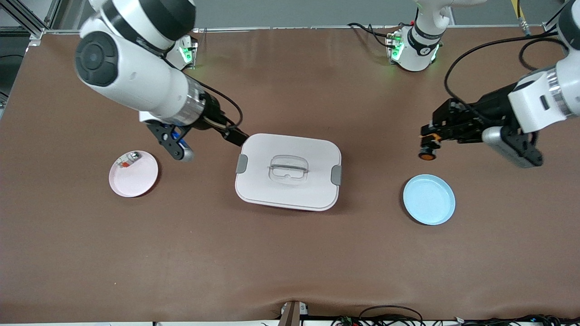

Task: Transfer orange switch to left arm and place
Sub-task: 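Open the right gripper and withdraw while the left gripper pulls the switch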

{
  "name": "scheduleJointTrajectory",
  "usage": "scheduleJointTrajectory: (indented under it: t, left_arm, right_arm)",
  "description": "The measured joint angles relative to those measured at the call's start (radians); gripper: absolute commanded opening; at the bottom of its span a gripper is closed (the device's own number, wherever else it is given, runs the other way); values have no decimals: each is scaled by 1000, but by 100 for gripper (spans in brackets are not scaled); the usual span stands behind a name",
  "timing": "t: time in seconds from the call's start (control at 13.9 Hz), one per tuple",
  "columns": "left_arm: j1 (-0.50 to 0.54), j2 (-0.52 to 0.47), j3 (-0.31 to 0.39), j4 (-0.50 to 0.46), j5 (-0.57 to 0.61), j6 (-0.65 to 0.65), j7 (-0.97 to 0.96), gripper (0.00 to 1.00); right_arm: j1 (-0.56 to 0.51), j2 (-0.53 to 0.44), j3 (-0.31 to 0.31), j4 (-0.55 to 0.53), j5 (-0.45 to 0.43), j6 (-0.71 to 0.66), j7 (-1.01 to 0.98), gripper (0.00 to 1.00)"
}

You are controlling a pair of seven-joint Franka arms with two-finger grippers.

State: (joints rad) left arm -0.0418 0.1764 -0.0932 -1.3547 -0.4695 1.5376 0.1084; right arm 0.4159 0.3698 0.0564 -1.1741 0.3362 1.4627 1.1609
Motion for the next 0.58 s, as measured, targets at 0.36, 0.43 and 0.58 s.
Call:
scheduleJointTrajectory:
  t: [0.36, 0.43, 0.58]
  left_arm:
    - [0, -77, 1, 2, 188, -44, -163, 0]
    - [2, -77, 1, 1, 216, -48, -235, 0]
    - [2, -75, -2, -9, 306, -49, -361, 0]
  right_arm:
    - [-21, -72, -1, -20, -77, -141, -210, 100]
    - [-41, -84, -1, -28, -81, -149, -269, 100]
    - [-91, -96, -3, -34, -82, -158, -350, 100]
